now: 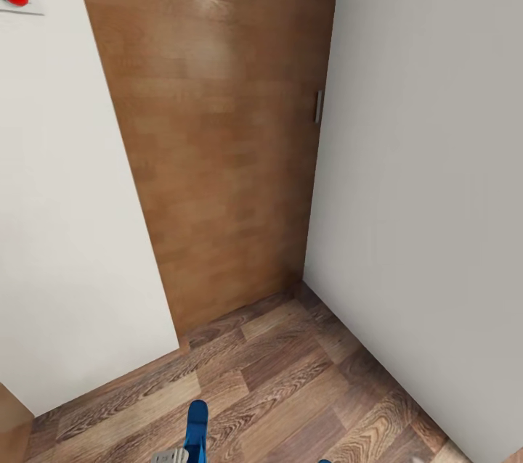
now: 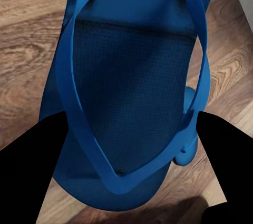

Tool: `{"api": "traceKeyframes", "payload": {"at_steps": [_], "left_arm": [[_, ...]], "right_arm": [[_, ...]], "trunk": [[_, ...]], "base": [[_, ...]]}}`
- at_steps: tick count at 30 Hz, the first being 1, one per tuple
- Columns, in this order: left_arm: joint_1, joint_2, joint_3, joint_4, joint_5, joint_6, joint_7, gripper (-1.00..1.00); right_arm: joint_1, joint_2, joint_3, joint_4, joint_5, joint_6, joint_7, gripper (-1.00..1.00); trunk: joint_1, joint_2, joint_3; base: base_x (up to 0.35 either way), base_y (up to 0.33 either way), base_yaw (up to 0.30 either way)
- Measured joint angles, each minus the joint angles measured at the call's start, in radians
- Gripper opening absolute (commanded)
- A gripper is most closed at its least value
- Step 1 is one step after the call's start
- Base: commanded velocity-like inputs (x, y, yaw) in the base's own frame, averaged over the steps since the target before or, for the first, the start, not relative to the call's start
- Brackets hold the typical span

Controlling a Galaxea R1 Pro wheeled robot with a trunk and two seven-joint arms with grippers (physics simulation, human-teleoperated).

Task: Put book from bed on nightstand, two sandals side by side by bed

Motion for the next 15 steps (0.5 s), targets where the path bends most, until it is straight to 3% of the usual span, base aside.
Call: {"api": "traceKeyframes", "payload": {"at_steps": [2, 4, 11, 15], "left_arm": [[0.0, 0.0, 0.001, 0.0, 0.0, 0.001, -0.001, -1.0], [0.0, 0.0, 0.001, 0.0, 0.0, 0.001, -0.002, -1.0], [0.0, 0.0, 0.001, -0.004, 0.002, 0.0, -0.003, -1.0], [0.0, 0.0, 0.001, -0.005, 0.001, 0.0, 0.0, -1.0]], "right_arm": [[-0.015, 0.0, -0.001, -0.109, 0.015, 0.117, 0.0, 1.0], [-0.019, 0.0, -0.002, -0.158, 0.02, 0.148, 0.0, 1.0], [-0.038, 0.001, -0.002, -0.218, 0.032, 0.222, -0.002, 1.0], [-0.039, 0.002, -0.002, -0.219, 0.033, 0.227, -0.002, 1.0]], "trunk": [[0.0, 0.0, 0.0], [0.0, 0.0, 0.0], [0.0, 0.0, 0.0], [0.0, 0.0, 0.0]], "base": [[0.0, 0.0, 0.0], [0.0, 0.0, 0.0], [0.0, 0.0, 0.0], [0.0, 0.0, 0.0]]}}
